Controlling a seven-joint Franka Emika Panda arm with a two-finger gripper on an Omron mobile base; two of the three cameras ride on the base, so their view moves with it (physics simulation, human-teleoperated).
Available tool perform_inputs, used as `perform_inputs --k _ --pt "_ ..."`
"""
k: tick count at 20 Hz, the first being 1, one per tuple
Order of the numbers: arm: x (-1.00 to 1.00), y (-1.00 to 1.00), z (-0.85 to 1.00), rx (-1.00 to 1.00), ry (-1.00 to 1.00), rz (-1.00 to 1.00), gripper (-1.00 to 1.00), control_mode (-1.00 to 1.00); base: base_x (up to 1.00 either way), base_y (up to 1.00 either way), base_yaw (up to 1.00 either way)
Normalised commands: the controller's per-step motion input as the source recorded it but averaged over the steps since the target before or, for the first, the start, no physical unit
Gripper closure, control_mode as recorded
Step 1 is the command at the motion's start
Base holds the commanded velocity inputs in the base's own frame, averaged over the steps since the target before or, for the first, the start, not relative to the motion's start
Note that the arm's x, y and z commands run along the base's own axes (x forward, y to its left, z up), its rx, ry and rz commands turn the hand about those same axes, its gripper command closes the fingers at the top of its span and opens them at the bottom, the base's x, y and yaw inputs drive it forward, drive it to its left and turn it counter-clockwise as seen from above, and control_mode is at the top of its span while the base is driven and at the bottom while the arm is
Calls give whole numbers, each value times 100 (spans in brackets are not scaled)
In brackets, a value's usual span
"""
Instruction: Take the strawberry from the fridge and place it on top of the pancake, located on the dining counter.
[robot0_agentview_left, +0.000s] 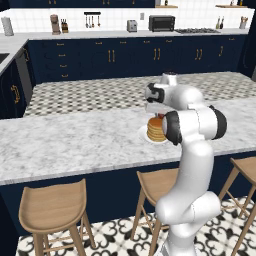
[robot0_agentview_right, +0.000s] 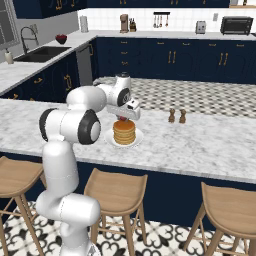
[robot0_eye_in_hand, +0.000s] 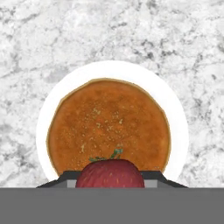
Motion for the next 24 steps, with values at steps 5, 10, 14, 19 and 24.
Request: perform_inputs --k 5,10,14,19,24 --pt "0 0 -28 -2 0 0 100 -100 0 0 0" --pt "0 0 -13 0 0 0 100 -100 0 0 0" --pt "0 0 -17 0 0 0 100 -100 0 0 0" --pt "0 0 -16 0 0 0 -100 -100 0 0 0" --pt "0 0 2 0 1 0 -100 -100 0 0 0"
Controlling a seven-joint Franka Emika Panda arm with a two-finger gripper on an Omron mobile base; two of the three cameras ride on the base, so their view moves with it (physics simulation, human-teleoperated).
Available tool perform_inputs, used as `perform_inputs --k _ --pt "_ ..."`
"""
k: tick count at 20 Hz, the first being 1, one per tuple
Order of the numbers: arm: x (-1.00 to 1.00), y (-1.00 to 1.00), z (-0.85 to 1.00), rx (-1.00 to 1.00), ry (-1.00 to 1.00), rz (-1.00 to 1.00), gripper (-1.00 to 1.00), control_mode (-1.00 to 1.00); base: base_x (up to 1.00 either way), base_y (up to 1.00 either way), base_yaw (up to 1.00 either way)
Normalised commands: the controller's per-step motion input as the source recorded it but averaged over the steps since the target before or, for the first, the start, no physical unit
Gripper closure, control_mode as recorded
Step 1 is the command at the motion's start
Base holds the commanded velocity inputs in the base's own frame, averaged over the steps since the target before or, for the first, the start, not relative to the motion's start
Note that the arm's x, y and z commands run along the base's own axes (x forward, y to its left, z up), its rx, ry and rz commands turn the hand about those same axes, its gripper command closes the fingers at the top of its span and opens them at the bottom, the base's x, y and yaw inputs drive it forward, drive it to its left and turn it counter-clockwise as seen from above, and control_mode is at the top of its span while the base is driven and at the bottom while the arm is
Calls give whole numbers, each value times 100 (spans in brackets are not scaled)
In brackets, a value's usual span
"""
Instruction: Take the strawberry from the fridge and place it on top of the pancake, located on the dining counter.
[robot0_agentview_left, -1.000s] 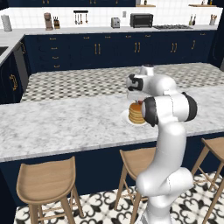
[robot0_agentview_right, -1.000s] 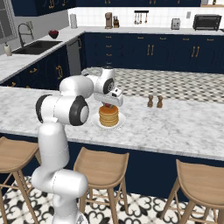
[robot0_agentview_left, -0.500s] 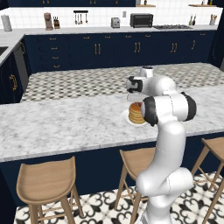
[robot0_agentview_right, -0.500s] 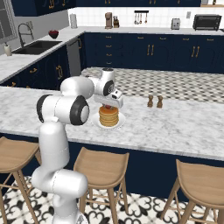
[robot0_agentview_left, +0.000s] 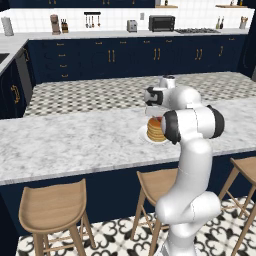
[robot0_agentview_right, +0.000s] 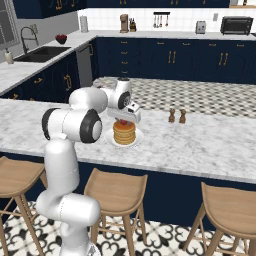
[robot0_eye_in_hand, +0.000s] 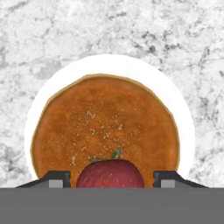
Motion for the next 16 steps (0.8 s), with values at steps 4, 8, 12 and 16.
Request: perform_inputs --k 4,8,12,16 --pt "0 0 33 -5 0 0 -100 -100 0 0 0" --pt "-29 12 48 -9 -1 0 -100 -100 0 0 0" --pt "-86 48 40 -12 -14 0 -100 -100 0 0 0" --pt "-100 46 12 -6 -16 3 -100 -100 0 0 0"
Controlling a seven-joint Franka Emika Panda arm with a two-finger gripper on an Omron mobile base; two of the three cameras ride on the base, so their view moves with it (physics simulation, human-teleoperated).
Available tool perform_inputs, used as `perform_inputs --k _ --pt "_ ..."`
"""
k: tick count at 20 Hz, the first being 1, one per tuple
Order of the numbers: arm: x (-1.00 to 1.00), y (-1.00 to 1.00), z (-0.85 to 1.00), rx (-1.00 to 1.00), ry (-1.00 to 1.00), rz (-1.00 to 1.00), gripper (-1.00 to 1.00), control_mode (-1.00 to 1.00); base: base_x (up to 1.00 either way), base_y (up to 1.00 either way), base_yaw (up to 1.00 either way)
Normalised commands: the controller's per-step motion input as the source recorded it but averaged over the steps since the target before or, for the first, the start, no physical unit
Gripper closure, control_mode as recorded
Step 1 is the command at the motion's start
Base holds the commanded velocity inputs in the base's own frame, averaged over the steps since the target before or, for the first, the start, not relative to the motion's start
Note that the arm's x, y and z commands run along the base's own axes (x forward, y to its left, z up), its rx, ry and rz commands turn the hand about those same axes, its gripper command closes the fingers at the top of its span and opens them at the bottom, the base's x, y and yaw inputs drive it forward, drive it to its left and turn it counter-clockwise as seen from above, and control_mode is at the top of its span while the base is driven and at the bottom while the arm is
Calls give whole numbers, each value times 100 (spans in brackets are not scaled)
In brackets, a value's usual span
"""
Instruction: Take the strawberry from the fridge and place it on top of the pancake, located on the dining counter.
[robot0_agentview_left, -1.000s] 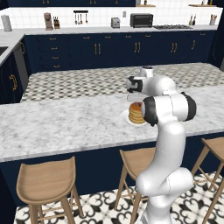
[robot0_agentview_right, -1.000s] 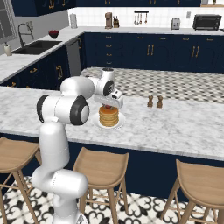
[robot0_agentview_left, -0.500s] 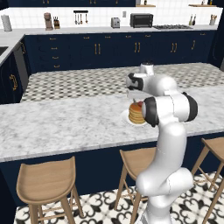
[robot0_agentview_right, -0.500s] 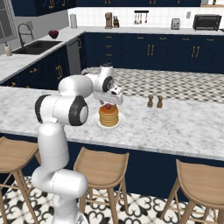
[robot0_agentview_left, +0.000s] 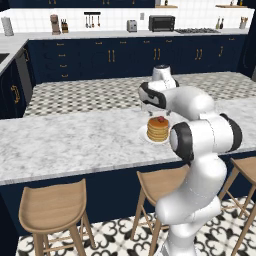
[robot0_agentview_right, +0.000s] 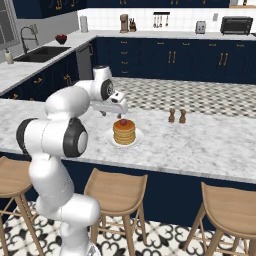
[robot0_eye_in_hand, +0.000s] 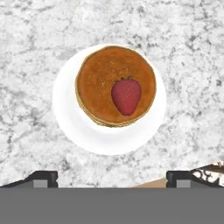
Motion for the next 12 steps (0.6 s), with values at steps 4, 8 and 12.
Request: perform_inputs --k 4,8,12 --pt "-100 54 0 -2 -14 12 -100 -100 0 0 0" --pt "-100 41 0 0 -16 11 -100 -100 0 0 0" --pt "-100 28 0 0 -20 10 -100 -100 0 0 0"
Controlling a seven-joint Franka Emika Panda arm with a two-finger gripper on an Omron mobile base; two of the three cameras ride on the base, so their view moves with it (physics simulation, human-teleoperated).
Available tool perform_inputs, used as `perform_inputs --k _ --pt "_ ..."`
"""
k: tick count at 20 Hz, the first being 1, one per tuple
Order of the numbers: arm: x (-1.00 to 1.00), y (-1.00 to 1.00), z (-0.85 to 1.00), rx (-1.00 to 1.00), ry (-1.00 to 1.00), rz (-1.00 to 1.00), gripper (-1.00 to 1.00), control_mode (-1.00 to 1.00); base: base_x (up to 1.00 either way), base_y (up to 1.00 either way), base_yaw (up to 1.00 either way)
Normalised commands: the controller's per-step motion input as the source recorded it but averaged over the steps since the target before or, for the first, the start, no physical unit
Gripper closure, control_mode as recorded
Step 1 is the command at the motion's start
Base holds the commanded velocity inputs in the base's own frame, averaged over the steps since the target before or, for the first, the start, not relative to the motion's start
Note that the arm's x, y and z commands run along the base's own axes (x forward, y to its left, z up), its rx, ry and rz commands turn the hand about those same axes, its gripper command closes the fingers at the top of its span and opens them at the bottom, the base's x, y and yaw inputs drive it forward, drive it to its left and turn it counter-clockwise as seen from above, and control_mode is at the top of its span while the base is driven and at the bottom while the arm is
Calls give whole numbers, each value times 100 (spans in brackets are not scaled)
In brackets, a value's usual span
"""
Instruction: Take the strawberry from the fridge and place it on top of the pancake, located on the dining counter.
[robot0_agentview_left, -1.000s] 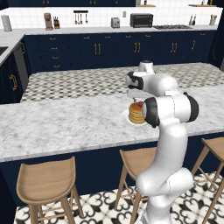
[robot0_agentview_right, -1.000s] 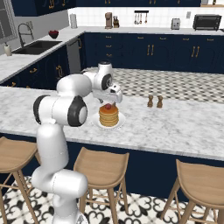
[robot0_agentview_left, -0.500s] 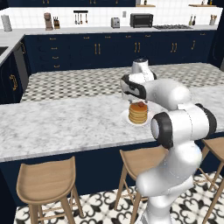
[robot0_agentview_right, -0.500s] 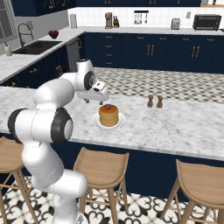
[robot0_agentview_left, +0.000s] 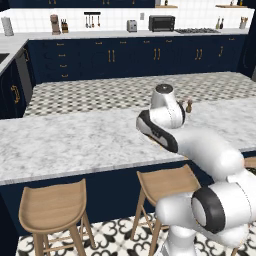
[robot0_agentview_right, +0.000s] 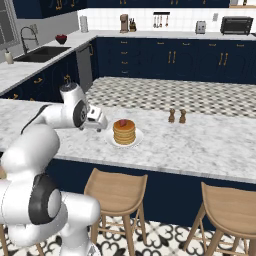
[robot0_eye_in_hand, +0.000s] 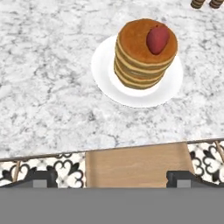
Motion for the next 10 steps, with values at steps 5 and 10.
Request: perform_inputs --k 5,10 --pt "-100 22 0 0 -21 9 -100 -100 0 0 0" --pt "-100 28 0 0 -14 10 -100 -100 0 0 0"
